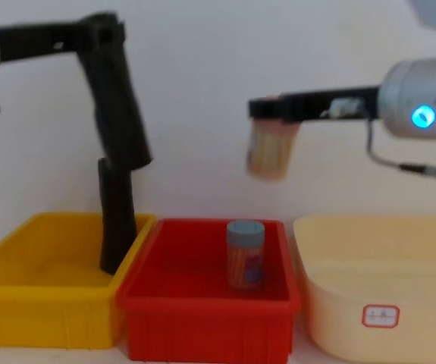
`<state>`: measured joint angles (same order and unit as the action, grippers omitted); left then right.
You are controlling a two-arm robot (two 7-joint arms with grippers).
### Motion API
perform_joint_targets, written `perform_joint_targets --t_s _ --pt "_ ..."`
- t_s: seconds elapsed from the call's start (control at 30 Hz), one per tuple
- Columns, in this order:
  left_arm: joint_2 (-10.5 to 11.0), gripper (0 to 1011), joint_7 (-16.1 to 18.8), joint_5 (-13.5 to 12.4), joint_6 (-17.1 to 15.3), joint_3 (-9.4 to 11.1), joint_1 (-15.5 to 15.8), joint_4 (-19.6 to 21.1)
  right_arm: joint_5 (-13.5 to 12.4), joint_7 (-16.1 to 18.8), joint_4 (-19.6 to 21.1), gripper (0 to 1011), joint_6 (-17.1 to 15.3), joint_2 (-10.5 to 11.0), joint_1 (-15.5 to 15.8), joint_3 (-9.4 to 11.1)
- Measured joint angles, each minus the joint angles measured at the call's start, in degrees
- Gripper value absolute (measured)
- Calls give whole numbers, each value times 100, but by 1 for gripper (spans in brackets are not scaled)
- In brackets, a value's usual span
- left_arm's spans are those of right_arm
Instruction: Pick up the garbage bag with the one hand and transfer it to the other hand.
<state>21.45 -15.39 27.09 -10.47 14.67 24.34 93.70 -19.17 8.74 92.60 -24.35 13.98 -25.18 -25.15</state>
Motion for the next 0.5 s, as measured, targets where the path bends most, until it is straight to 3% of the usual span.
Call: perform_joint_targets --t_s 0.5 --pt "-473 352 -566 412 85 395 624 -206 228 -647 1103 650 -101 388 554 794"
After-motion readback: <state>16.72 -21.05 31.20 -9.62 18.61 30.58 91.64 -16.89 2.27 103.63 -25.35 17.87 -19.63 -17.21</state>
